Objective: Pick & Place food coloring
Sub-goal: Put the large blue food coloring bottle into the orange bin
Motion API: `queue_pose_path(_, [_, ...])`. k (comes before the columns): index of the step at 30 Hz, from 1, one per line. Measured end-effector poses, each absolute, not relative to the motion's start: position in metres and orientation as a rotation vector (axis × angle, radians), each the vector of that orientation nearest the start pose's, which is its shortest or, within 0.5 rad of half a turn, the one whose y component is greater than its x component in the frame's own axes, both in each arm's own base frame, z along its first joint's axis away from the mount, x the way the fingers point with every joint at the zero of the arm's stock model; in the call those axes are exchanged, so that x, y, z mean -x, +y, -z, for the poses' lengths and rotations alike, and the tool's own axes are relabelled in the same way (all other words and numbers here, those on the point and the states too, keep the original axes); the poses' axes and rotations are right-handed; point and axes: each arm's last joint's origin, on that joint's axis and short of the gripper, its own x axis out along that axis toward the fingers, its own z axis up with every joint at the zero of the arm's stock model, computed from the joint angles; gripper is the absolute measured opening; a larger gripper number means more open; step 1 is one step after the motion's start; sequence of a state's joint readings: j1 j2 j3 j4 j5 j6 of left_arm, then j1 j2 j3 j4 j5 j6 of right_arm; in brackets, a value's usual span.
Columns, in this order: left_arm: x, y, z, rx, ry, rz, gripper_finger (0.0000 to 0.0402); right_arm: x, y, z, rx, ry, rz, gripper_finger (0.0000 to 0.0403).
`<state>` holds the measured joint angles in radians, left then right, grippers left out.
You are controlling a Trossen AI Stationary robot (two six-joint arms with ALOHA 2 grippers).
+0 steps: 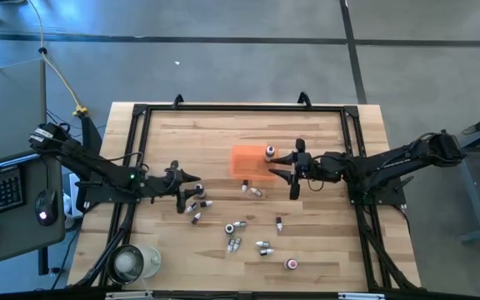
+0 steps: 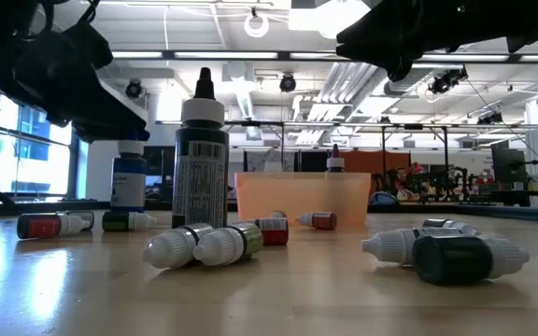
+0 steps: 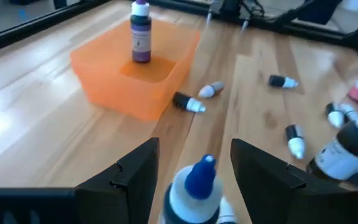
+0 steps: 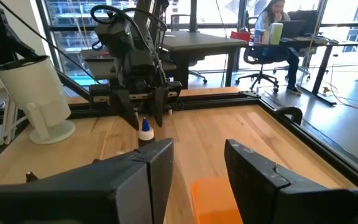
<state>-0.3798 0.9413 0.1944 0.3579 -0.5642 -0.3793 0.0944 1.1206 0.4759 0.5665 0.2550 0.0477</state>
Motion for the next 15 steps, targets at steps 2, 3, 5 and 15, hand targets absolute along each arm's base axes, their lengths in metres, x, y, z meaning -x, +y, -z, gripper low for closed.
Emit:
queue_pose_path(2, [-0.1633,-0.0484,-0.1574,0.19,0.326,-0.251,0.0195,-0.2321,0.0146,-0.2342,-0.033,0.075,0.162,0.0138])
queue_pose_path(3, [-0.1633,-0.0483,-0.1556,0.181,0.34,-0.257,0.0195,-0.2321,0.0146,-0.2342,-0.032,0.075,0.162,0.0138])
queue_pose_path(5, [-0.1646,-0.0485,-0.1533,0.171,0.348,-0.269,0.0191,-0.2321,0.0146,-0.2342,-0.032,0.075,0.162,0.0138])
queue_pose_path(15, [-0.1661,-0.049,-0.1545,0.17,0.33,-0.267,0.0059,-0.232,0.0146,-0.2335,-0.029,0.083,0.162,0.0138])
